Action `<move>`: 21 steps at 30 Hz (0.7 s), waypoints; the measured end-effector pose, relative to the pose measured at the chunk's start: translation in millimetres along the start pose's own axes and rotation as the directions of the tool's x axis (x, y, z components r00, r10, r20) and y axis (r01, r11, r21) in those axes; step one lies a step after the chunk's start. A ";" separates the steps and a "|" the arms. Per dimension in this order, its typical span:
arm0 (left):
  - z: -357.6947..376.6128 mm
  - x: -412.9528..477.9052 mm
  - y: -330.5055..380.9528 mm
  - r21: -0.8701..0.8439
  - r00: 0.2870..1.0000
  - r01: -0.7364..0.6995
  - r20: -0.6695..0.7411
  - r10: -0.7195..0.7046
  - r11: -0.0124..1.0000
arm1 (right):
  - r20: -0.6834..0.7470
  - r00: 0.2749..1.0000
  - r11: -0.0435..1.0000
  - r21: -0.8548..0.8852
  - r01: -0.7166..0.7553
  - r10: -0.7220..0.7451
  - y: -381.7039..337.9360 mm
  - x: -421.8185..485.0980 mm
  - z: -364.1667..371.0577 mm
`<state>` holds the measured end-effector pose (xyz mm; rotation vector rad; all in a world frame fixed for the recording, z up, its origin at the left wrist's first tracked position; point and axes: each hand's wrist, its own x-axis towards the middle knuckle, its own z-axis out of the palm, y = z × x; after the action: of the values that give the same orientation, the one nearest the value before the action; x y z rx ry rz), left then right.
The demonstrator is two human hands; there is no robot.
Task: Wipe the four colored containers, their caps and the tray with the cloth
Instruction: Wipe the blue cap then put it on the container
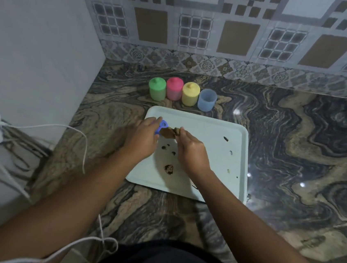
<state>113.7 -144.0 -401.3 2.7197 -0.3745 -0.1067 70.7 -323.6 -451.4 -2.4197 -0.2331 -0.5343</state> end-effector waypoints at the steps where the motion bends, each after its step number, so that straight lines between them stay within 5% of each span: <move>1: 5.0 2.2 -2.7 0.002 1.000 -0.002 0.001 0.002 1.000 | 0.010 1.000 1.000 -0.015 -0.003 0.004 -1.9 -0.7 1.2; 17: 11.0 41.7 -16.9 0.040 1.000 -0.013 -0.020 0.013 0.999 | 0.126 0.992 0.991 -0.126 0.036 -0.020 -4.9 -14.0 5.4; 21: -2.1 38.4 -11.1 -0.110 0.993 0.038 -0.108 -0.050 0.993 | -0.088 0.996 1.000 0.009 -0.019 0.020 -5.9 -8.9 -10.1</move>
<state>153.6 -143.9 -404.6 2.6136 -0.2693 0.0113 57.8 -325.6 -444.7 -2.3822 -0.1737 -0.6280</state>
